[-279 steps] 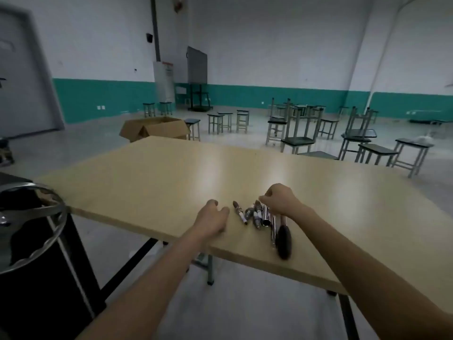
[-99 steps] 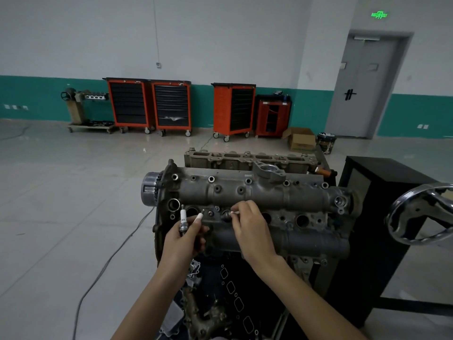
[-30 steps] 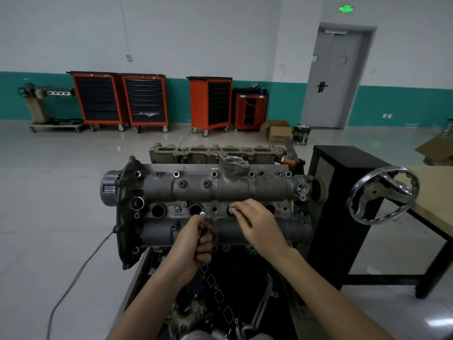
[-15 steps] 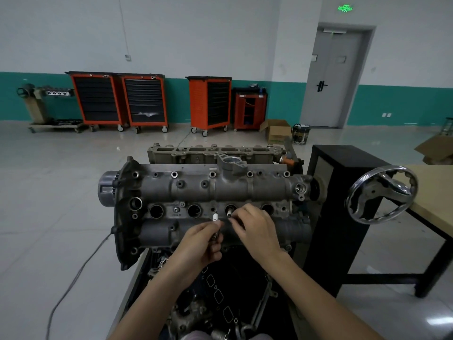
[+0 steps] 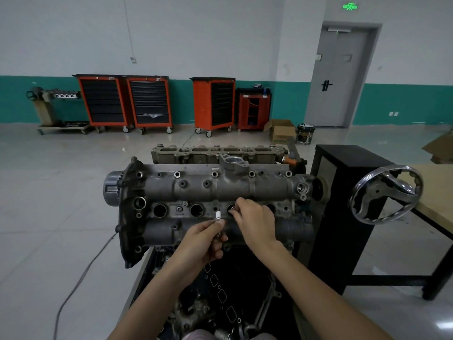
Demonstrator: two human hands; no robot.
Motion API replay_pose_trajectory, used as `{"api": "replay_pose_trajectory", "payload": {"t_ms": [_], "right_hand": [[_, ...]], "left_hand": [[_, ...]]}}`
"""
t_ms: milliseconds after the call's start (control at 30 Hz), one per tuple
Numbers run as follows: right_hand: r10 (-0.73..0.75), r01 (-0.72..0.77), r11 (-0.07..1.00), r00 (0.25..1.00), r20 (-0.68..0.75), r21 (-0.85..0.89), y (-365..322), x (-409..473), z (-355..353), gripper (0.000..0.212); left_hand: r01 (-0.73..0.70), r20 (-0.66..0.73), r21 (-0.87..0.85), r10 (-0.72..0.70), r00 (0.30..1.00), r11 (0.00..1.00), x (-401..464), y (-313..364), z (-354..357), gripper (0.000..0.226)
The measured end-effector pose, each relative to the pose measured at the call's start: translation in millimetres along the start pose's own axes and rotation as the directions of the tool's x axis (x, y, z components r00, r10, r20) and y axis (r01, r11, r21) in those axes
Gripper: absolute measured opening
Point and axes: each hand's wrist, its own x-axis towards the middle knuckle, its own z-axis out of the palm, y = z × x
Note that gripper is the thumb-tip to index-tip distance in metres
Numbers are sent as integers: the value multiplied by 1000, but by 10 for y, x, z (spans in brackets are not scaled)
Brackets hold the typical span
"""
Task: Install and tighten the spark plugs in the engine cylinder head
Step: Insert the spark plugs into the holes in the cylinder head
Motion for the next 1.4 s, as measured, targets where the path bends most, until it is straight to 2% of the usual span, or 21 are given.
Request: {"api": "replay_pose_trajectory", "payload": {"t_ms": [67, 133, 267, 333, 400, 433, 500, 533, 567, 700, 800, 867, 933, 1000, 1033, 1067, 1133, 1200, 1300, 1400], "right_hand": [[-37, 38, 998, 999, 19, -51, -3, -41, -5, 24], [-10, 11, 1000, 1000, 30, -22, -18, -90, -21, 26], [70, -59, 976, 996, -47, 208, -19, -175, -78, 19], [145, -128, 927, 989, -22, 352, 34, -223, -118, 17], [226, -219, 830, 973, 50, 513, 69, -267, -155, 22], [271, -277, 739, 957, 105, 614, 81, -268, -186, 27], [328, -409, 486, 905, 272, 772, 120, -241, -267, 29], [322, -468, 367, 875, 362, 804, 146, -222, -312, 25], [303, -511, 292, 851, 429, 808, 188, -209, -359, 21], [238, -580, 242, 813, 532, 778, 380, -234, -473, 8], [245, -647, 96, 752, 612, 756, 451, -279, -500, 10], [285, -666, 5, 716, 638, 746, 507, -283, -529, 13], [335, -653, -62, 699, 632, 755, 578, -274, -561, 14], [396, -609, -96, 703, 591, 788, 644, -262, -586, 14], [419, -584, -69, 719, 555, 809, 664, -258, -596, 13], [439, -559, 2, 745, 502, 829, 680, -259, -598, 11], [457, -491, 226, 816, 353, 841, 705, -272, -585, 9], [422, -404, 478, 884, 200, 780, 719, -291, -577, 9], [261, -234, 769, 964, 42, 595, 694, -316, -527, 8], [69, -65, 961, 998, -8, 270, 641, -348, -373, 5]], "left_hand": [[4, -4, -10, -4, 1000, 1000, -1, -5, 4, 14], [3, -7, -17, -3, 1000, 1000, -4, -13, 7, 13], [-6, -8, -8, 6, 1000, 1000, -11, -7, 38, 13], [-8, 5, -4, 9, 1000, 1000, -17, -1, 68, 10], [-14, 34, 9, 13, 999, 1000, -10, -16, 124, 12], [-19, 48, 24, 18, 999, 1000, 0, -29, 164, 15], [-47, 73, 91, 41, 997, 995, 24, -64, 261, 18], [-68, 87, 137, 56, 995, 988, 38, -80, 306, 18], [-87, 104, 181, 69, 992, 980, 55, -94, 356, 19], [-99, 138, 259, 64, 988, 961, 122, -117, 547, 21], [-70, 168, 283, 22, 985, 957, 163, -138, 709, 23], [-103, 178, 345, 43, 983, 933, 202, -157, 791, 23], [-153, 131, 407, 108, 985, 900, 256, -170, 842, 19], [-168, 25, 431, 175, 984, 887, 334, -177, 866, 16], [-173, -20, 415, 199, 980, 893, 374, -173, 868, 14], [-177, -54, 389, 214, 975, 904, 409, -168, 864, 12], [-186, -109, 346, 236, 966, 920, 477, -166, 829, 11], [-197, -155, 324, 258, 954, 925, 510, -176, 771, 12], [-191, -175, 311, 254, 951, 931, 508, -210, 710, 11], [-178, -130, 322, 230, 964, 930, 492, -260, 692, 13]]}}
